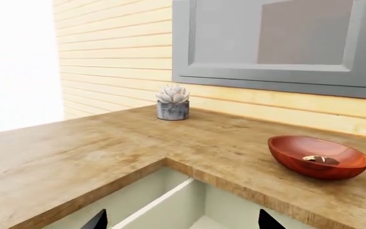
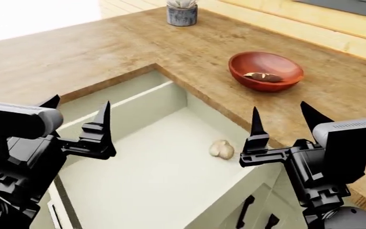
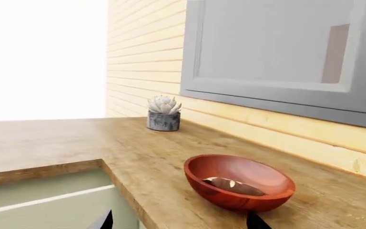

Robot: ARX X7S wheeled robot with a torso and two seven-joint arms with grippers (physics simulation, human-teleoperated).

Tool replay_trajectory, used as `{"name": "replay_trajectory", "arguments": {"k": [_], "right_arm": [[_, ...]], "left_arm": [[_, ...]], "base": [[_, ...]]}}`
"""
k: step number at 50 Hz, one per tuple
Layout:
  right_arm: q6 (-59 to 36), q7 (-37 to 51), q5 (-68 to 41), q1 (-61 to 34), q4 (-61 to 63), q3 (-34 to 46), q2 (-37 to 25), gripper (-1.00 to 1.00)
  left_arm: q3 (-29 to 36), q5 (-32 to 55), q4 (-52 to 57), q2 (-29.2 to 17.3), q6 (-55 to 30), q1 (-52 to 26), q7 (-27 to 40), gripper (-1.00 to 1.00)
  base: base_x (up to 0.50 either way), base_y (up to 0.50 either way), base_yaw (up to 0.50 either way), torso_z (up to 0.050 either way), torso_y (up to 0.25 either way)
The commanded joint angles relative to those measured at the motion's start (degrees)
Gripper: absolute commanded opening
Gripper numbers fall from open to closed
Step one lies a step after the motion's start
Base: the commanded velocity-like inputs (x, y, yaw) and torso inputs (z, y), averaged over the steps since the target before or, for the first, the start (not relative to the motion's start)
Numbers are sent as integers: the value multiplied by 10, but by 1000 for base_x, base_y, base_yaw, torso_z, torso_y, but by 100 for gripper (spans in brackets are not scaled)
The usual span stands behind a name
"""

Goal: Place the bar in the bowl and close the drawer.

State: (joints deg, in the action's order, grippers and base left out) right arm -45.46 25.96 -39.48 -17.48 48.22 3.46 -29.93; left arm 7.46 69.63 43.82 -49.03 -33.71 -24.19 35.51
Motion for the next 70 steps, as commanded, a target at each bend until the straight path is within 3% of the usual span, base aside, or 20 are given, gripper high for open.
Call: {"name": "replay_trajectory", "arguments": {"k": [1, 22, 36, 42, 57, 66, 70], "right_arm": [[-6, -11, 8, 2, -1, -12, 10, 100], [-13, -2, -1, -4, -2, -12, 8, 100], [-9, 4, 6, -4, -6, -7, 6, 100], [-7, 5, 7, -4, -8, -6, 6, 100], [28, -17, 33, -6, -53, 19, 15, 100], [46, -32, 42, -10, -78, 29, 17, 100], [53, -37, 45, -10, -86, 34, 19, 100]], "left_arm": [[-7, -28, -10, 9, -3, 4, -13, 100], [-6, -29, -11, 7, -2, 5, -15, 100], [-4, -40, -15, 10, 3, 9, -14, 100], [-17, -59, -18, 10, 8, 18, 16, 100], [-169, -53, 20, -58, 29, 178, 128, 100], [-293, -25, 44, -88, 23, 295, 156, 100], [-345, -29, 54, -80, 17, 349, 158, 100]], "base": [[387, -316, 0, 0, 0], [167, -137, 0, 0, 0], [203, 248, 0, 0, 0], [0, 0, 0, 0, 0], [0, 0, 0, 0, 0], [0, 0, 0, 0, 0], [0, 0, 0, 0, 0]]}}
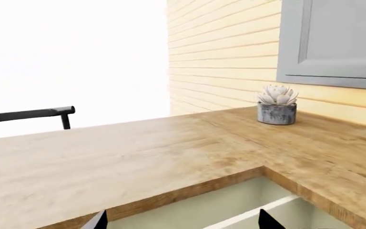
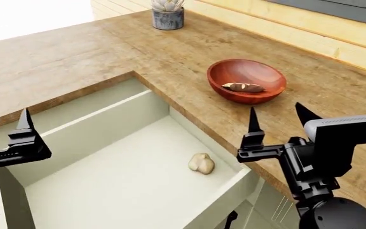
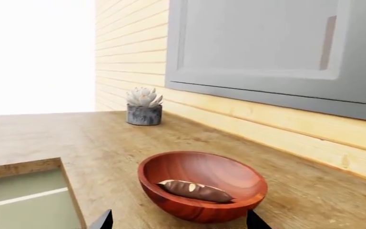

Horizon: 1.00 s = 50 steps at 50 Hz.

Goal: Place the bar in the bowl and close the drawer.

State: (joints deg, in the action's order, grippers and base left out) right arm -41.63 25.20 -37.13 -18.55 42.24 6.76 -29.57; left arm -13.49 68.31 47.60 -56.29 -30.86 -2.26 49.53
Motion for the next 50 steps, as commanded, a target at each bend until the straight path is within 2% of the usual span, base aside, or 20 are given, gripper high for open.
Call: {"name": "replay_trajectory", "arguments": {"k": [1, 14, 27, 36, 50], "right_arm": [[16, -30, 21, 1, -27, 1, 16, 100], [16, -32, 18, -3, -25, 4, 14, 100], [15, -31, 22, -12, -28, 18, 17, 100], [14, -29, 25, -14, -27, 27, 18, 100], [15, -27, 26, -15, -30, 32, 19, 100]], "left_arm": [[-149, -14, 18, -6, -13, 141, 19, 100], [-283, -31, 13, 38, -33, 254, 0, 100], [-332, -89, -24, 100, -20, 319, -52, 100], [-348, -131, -72, 142, 3, 347, -91, 100], [-301, -194, -150, 188, 45, 340, -135, 100]], "base": [[0, 0, 0, 0, 0], [0, 0, 0, 0, 0], [0, 0, 0, 0, 0], [0, 0, 0, 0, 0], [0, 0, 0, 0, 0]]}}
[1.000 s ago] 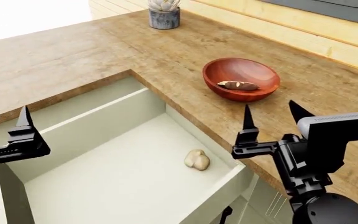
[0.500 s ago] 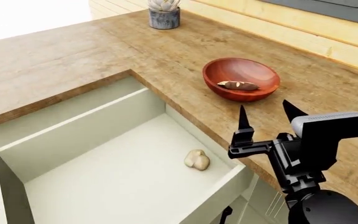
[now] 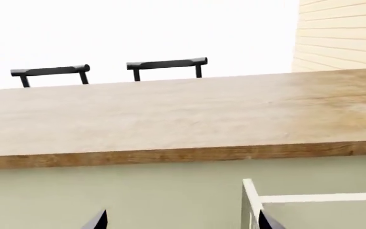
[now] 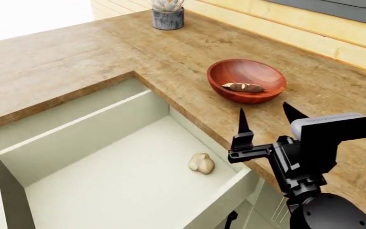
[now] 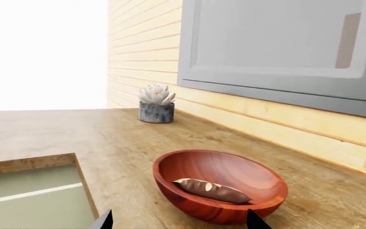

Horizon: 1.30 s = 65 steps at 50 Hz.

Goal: Place the bar in the bowl and close the drawer.

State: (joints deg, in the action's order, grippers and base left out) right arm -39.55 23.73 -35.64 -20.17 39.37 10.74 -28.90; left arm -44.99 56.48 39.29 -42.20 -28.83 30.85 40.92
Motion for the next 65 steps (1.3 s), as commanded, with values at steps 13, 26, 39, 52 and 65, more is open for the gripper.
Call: {"name": "replay_trajectory", "arguments": {"k": [13, 26, 39, 52, 65], "right_arm": [[-5, -11, 13, 0, -4, 0, 14, 100], [-4, -9, 14, 0, -6, 4, 14, 100], [-7, -6, 12, -4, -3, 9, 13, 100], [-12, -1, 9, -6, 0, 10, 11, 100], [-15, 2, 7, -10, 1, 12, 10, 100]], "left_arm": [[41, -111, -151, 93, 75, 5, -102, 100], [68, -137, -197, 109, 92, -5, -122, 100], [100, -168, -256, 124, 117, -28, -142, 100], [137, -198, -339, 135, 151, -65, -178, 100], [156, -215, -399, 144, 170, -90, -193, 100]], "base": [[0, 0, 0, 0, 0], [0, 0, 0, 0, 0], [0, 0, 0, 0, 0], [0, 0, 0, 0, 0], [0, 0, 0, 0, 0]]}}
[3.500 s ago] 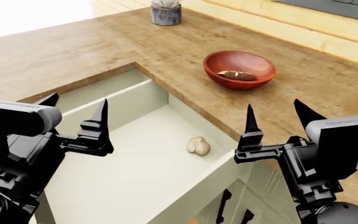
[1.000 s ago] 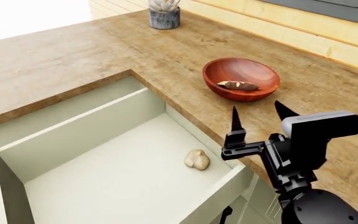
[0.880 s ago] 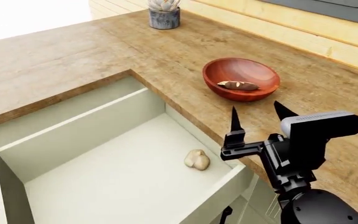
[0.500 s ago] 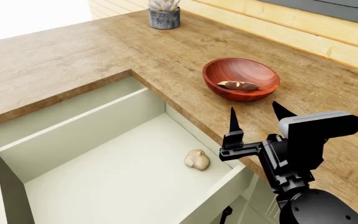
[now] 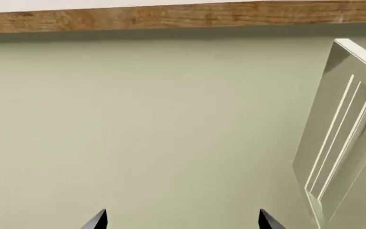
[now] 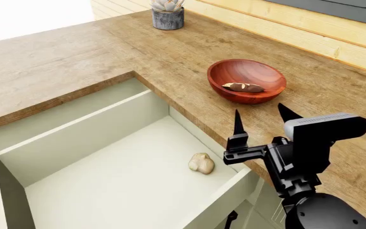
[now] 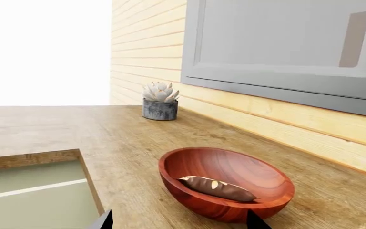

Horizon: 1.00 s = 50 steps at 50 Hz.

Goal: Place the bar in the bowl and close the drawer.

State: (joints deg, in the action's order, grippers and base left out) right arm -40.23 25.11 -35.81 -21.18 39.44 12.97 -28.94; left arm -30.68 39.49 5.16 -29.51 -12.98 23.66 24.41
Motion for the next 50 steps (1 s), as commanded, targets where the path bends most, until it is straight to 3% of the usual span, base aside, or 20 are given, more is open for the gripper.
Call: {"name": "replay_trajectory", "arguments": {"k": [1, 12, 31, 50], "right_arm": [[-8, -12, 9, 0, 1, -10, 11, 100], [-5, -11, 10, 2, -2, -7, 10, 100], [1, -9, 8, 7, 1, -8, 7, 100], [4, -5, 2, 12, 7, -15, 2, 100]], "left_arm": [[15, -46, -60, 18, 12, -20, -29, 100], [67, -71, -90, 30, 17, -62, -41, 100], [139, -87, -16, 25, -33, -100, -29, 100], [258, -132, -32, 44, -59, -197, -49, 100]], "base": [[0, 0, 0, 0, 0], [0, 0, 0, 0, 0], [0, 0, 0, 0, 0], [0, 0, 0, 0, 0]]}}
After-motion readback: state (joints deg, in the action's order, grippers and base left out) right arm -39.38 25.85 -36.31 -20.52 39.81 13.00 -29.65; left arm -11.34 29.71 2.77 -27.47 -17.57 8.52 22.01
